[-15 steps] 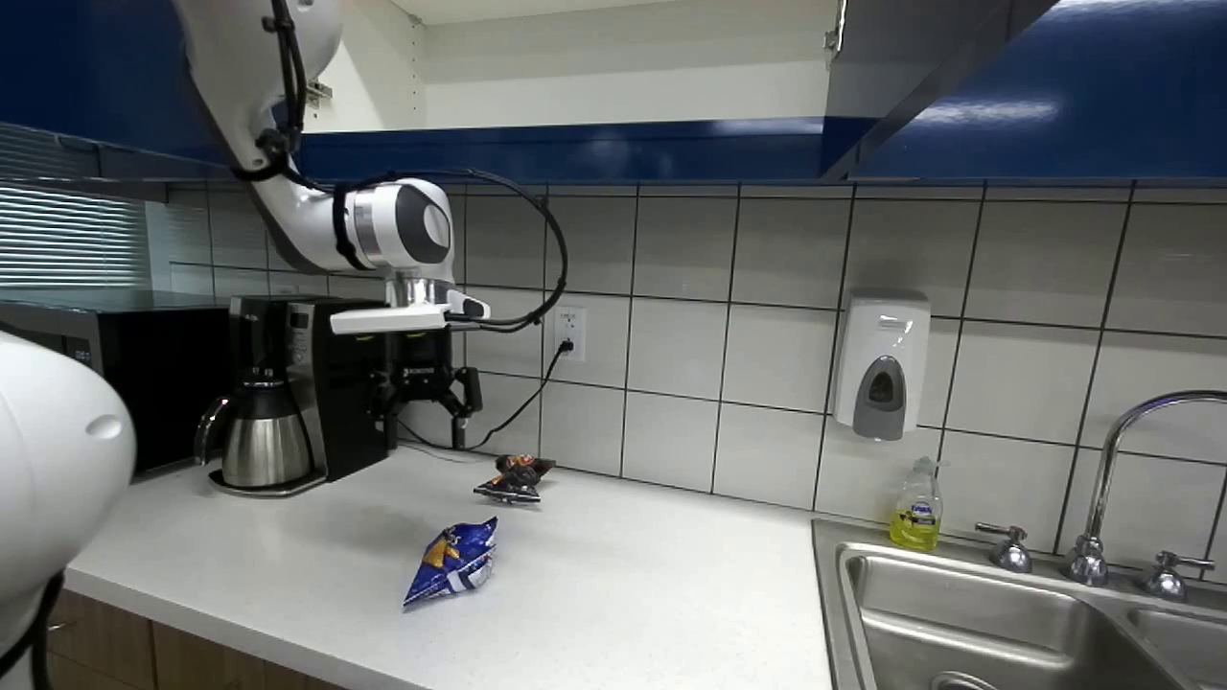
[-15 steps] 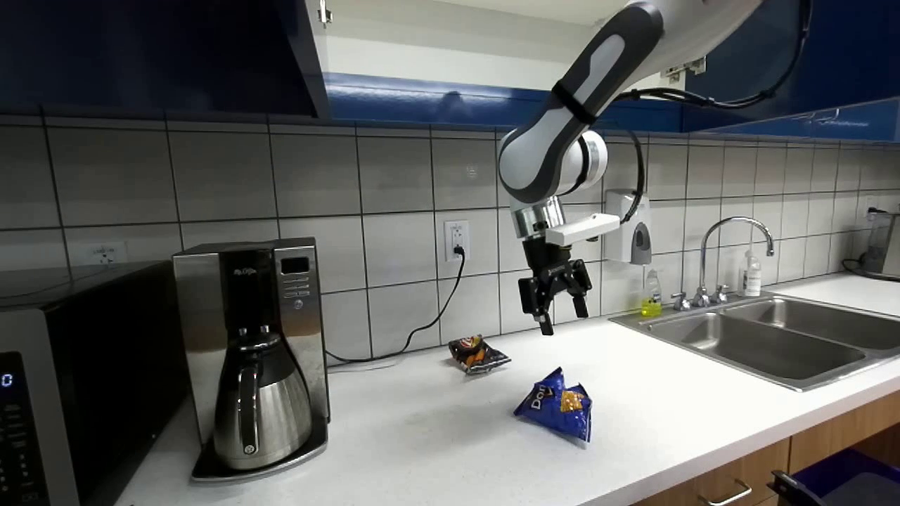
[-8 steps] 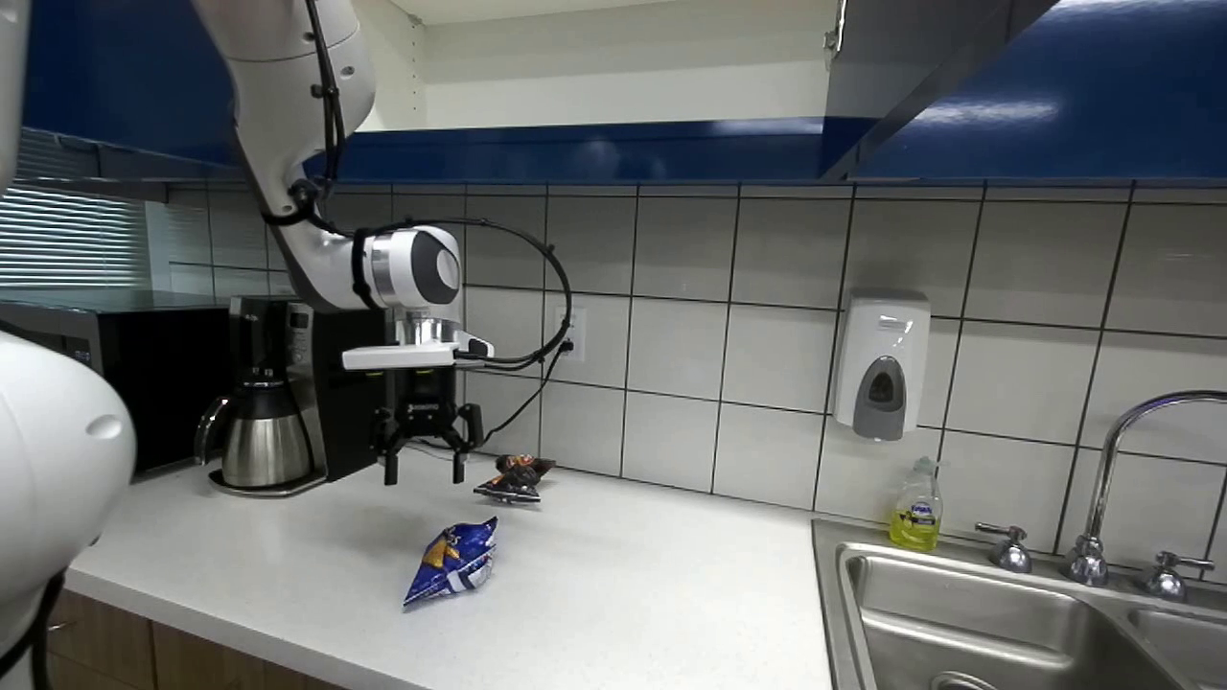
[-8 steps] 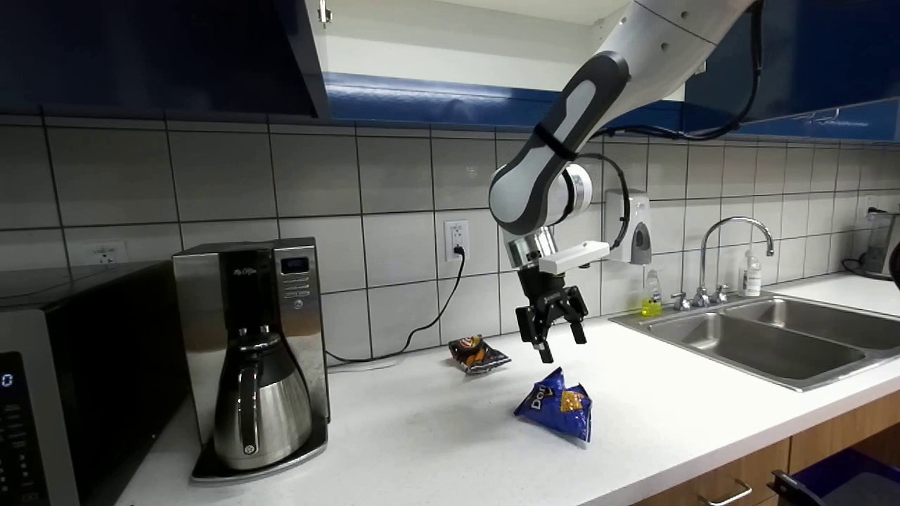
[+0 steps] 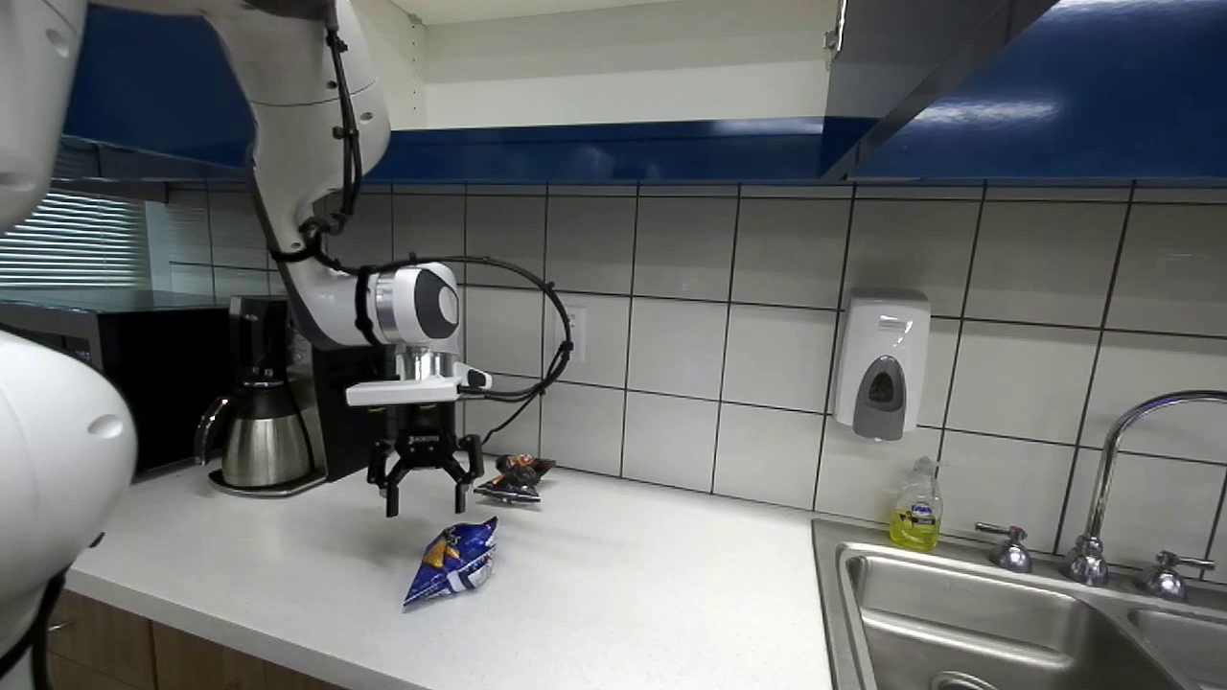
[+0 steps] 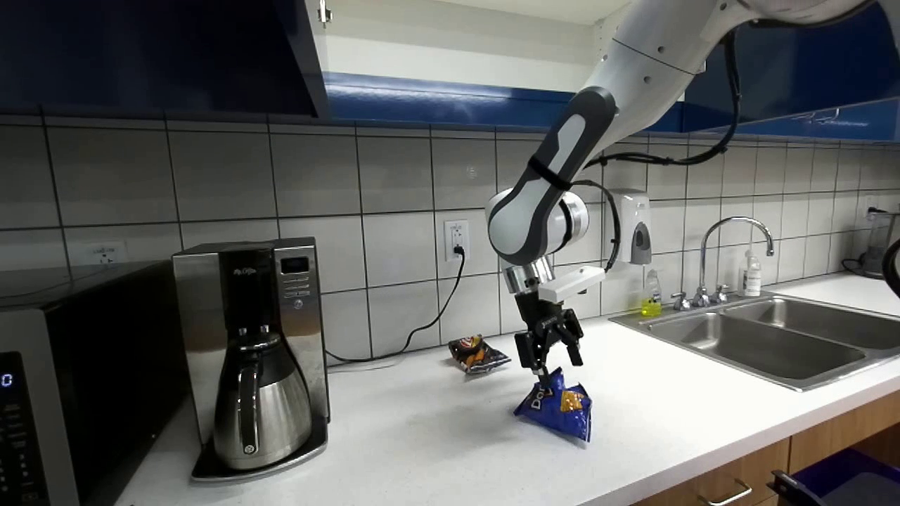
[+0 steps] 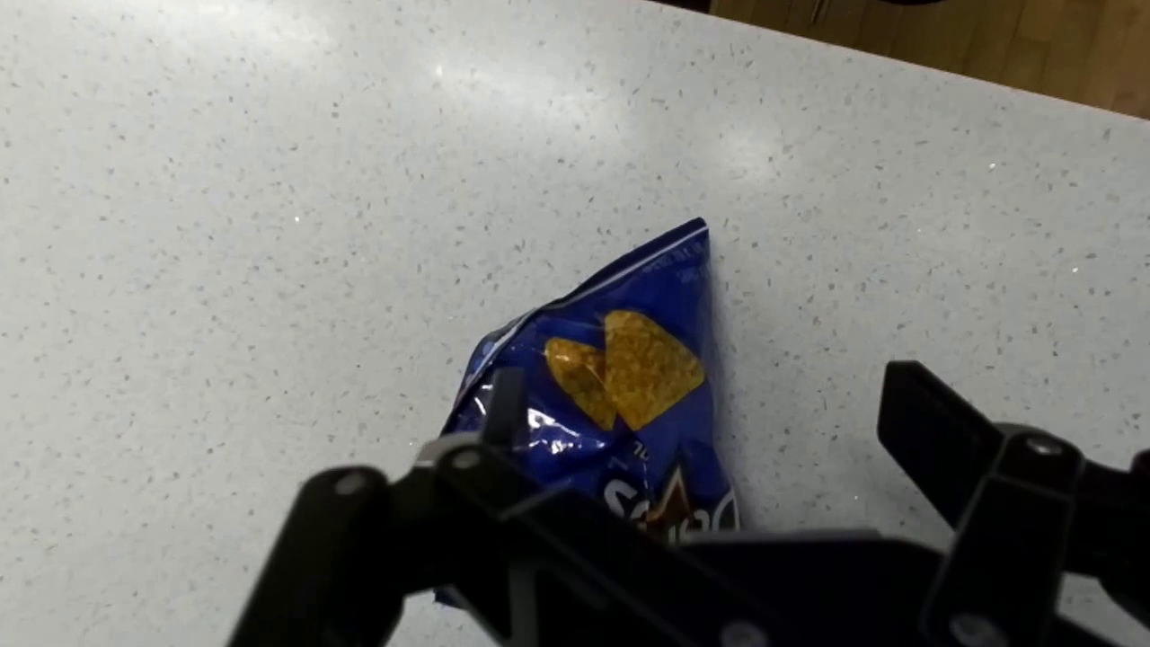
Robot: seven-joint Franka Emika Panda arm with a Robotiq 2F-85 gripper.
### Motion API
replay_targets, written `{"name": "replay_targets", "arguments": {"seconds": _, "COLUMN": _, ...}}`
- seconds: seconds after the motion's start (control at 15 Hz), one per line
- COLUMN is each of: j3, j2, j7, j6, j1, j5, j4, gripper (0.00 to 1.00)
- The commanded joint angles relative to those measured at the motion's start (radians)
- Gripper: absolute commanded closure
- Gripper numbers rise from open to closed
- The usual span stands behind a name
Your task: Put the blue packet in the top cabinet
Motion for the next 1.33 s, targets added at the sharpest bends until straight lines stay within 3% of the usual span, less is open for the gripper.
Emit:
{"name": "replay_targets", "arguments": {"seconds": 0.0, "j3": -0.006, "j2": 0.046, "j7": -0.031, "j6": 0.078, "j1": 0.005, "j5": -0.059, "j4": 0.011, "gripper": 0.00}}
{"name": "replay_targets", "arguments": {"seconds": 0.53, "j3": -0.006, "j2": 0.104, "j7": -0.058, "j6": 0.193, "j1": 0.003, "j5": -0.077, "j4": 0.009, "gripper": 0.00}}
{"name": "replay_targets", "arguments": {"seconds": 1.2, "j3": -0.009, "j2": 0.122, "j7": -0.064, "j6": 0.194, "j1": 0.003, "j5": -0.072, "j4": 0.011, "gripper": 0.00}}
{"name": "replay_targets", "arguments": {"seconds": 1.27, "j3": -0.009, "j2": 0.124, "j7": -0.065, "j6": 0.192, "j1": 0.002, "j5": -0.071, "j4": 0.012, "gripper": 0.04}}
